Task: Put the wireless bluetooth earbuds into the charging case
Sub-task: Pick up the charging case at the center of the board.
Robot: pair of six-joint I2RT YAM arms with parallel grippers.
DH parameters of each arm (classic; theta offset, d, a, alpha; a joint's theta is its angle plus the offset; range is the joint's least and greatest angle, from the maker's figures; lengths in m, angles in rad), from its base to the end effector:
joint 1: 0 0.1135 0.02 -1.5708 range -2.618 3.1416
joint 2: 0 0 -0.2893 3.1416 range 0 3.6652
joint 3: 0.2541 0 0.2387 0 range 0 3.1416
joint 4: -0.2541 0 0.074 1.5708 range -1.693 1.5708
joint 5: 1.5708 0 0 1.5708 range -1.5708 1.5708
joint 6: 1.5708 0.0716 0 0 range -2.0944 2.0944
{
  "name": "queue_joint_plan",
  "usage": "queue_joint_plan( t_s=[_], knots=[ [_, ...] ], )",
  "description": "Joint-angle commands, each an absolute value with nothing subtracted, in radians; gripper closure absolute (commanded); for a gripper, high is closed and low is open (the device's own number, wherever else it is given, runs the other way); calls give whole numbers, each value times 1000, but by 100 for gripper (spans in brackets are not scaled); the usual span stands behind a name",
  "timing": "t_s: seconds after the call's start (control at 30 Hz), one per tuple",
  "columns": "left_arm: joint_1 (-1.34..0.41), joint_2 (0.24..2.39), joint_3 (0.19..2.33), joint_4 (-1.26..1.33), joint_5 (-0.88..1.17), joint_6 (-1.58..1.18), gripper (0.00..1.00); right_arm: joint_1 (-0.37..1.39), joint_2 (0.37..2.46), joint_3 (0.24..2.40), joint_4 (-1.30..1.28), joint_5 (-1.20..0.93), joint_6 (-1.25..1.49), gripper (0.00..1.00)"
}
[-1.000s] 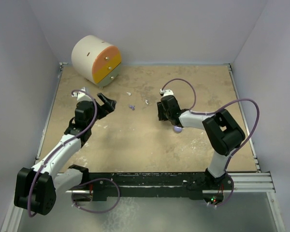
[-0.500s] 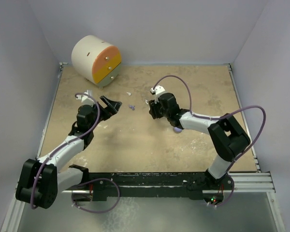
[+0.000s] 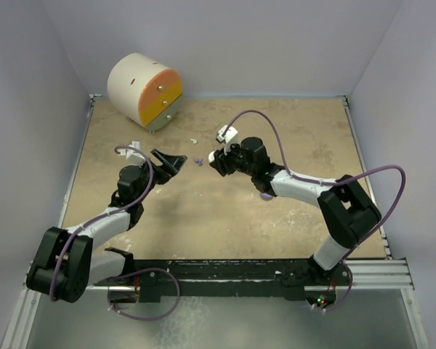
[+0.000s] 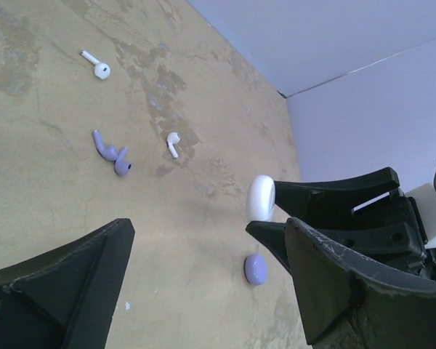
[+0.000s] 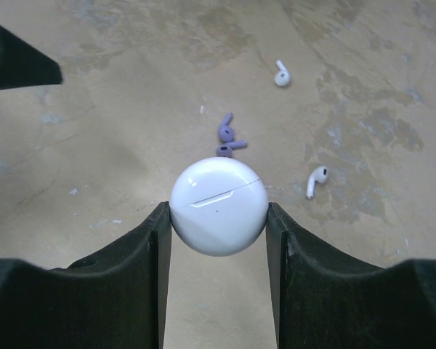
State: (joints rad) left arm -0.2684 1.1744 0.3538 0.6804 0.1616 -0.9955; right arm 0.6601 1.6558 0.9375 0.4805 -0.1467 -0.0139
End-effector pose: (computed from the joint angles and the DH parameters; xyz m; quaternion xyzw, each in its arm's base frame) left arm 0.2408 -0.0782 0.2320 -0.2181 0.7221 -0.4353 0.4915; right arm 0.3086 0.2528 0.2608 -0.3019 0.7248 0.2504 0.5664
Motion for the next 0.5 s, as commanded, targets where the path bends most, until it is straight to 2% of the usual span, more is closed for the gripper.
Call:
queue_joint_plan(
  t_s=[0.0, 0.3, 0.47],
  knots=[
    [-291, 1224, 332, 887, 189, -1051, 18, 691, 1626, 937, 595, -247, -74, 100],
    [-362, 1381, 323, 1137, 179, -1115, 36, 740, 1663, 961, 600, -291, -94, 100],
    [-396, 1420, 283, 1285, 113, -1144, 38, 748, 1690, 980, 600, -284, -45, 100]
  ],
)
